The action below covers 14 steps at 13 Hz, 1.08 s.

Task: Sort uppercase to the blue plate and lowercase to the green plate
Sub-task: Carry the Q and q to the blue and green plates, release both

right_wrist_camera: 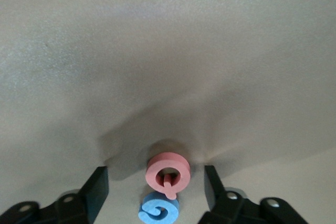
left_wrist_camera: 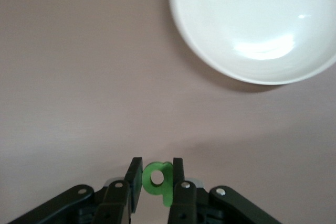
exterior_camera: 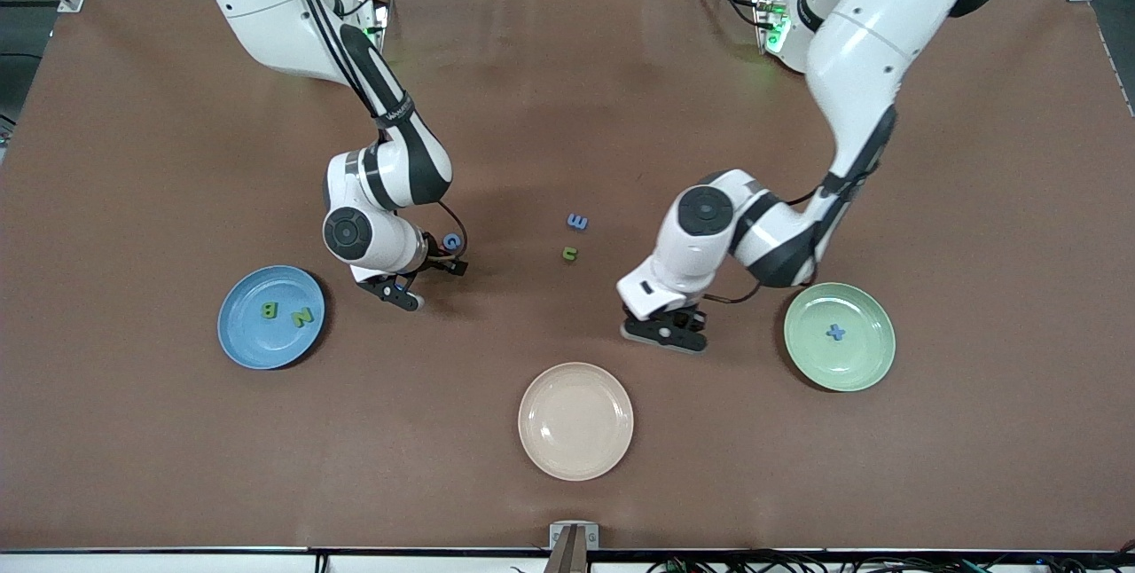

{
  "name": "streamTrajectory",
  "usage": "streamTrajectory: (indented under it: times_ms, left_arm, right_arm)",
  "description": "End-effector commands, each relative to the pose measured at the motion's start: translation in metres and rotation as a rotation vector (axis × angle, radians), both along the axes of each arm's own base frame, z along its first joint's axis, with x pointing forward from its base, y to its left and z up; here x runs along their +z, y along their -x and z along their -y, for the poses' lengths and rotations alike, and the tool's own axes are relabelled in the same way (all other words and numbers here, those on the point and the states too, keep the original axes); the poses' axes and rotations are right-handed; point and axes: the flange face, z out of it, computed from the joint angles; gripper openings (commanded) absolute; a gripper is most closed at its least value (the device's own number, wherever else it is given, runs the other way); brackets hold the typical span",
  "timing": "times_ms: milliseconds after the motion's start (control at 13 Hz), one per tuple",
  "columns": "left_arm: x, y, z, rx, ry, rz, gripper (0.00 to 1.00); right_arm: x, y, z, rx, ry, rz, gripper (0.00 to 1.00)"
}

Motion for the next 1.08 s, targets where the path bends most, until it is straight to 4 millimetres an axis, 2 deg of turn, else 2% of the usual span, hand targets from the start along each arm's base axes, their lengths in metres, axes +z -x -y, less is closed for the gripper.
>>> streamTrajectory:
  times_ms: [0, 154, 308, 462, 538, 615, 692, 846, 1000]
  left_arm:
    - [0.025, 0.010, -0.056, -0.019, -0.097, -0.017, 0.01]
    - [0.025, -0.008, -0.110, -0.032, -0.159, -0.060, 0.01]
    - [0.021, -0.024, -0.165, -0.019, -0.181, -0.084, 0.01]
    - [0.013, -0.033, -0.202, 0.023, -0.188, -0.099, 0.01]
    - [0.008, -0.034, -0.211, 0.036, -0.188, -0.109, 0.03]
    - [-0.002, -0.035, -0.228, 0.060, -0.186, -0.128, 0.05]
    - [-0.010, -0.035, -0.249, 0.084, -0.185, -0.145, 0.07]
    - [-0.023, -0.025, -0.257, 0.091, -0.189, -0.178, 0.13]
    - [-0.034, -0.018, -0.272, 0.115, -0.188, -0.204, 0.16]
  right_arm:
    - [0.011, 0.008, 0.005, -0.006, -0.012, 0.007, 0.58]
    - [0.011, 0.009, 0.004, -0.005, -0.012, 0.007, 0.40]
    - [0.011, 0.009, 0.005, -0.002, -0.010, 0.009, 0.30]
    - [0.016, 0.008, 0.005, 0.002, -0.011, 0.014, 0.19]
    - [0.024, 0.004, 0.007, 0.003, -0.017, 0.025, 0.16]
    - [0.036, -0.002, 0.015, 0.009, -0.026, 0.037, 0.15]
    - [0.052, -0.021, 0.044, 0.038, -0.042, 0.059, 0.13]
    - [0.078, -0.056, 0.102, 0.127, -0.079, 0.055, 0.13]
    - [0.093, -0.078, 0.155, 0.235, -0.084, 0.092, 0.13]
